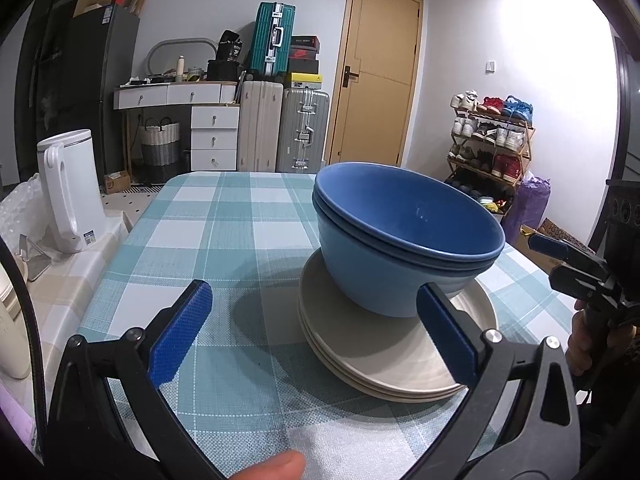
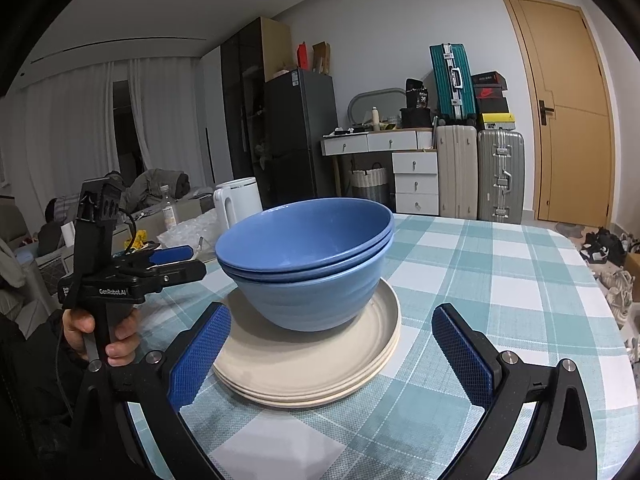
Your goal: Organize plates and bowls
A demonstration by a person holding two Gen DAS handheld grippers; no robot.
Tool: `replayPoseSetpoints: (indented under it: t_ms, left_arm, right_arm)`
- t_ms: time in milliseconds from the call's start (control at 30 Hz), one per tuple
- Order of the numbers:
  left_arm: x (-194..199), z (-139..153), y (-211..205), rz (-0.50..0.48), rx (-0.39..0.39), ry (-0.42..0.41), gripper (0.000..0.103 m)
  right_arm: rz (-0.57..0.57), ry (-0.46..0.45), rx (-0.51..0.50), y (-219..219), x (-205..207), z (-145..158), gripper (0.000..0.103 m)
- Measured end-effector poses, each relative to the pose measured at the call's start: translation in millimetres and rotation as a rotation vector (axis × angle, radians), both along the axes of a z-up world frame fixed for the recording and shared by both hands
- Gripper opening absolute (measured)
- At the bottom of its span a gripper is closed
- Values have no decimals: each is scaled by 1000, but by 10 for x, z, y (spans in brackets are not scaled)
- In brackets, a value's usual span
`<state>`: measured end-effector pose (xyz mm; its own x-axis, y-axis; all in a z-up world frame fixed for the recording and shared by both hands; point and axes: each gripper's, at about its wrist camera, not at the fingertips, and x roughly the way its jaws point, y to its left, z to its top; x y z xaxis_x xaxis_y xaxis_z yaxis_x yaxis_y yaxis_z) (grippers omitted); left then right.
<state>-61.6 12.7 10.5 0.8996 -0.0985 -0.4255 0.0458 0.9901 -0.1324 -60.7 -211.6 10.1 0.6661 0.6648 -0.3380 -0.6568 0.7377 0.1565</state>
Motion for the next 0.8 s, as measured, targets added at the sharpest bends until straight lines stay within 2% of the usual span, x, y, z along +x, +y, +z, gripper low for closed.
replayPoseSetpoints:
  t_ms: [800]
  left_arm:
    - [-7, -5, 19, 0, -16, 2, 102]
  right_arm:
    - [0, -15, -19, 10, -16, -16, 103]
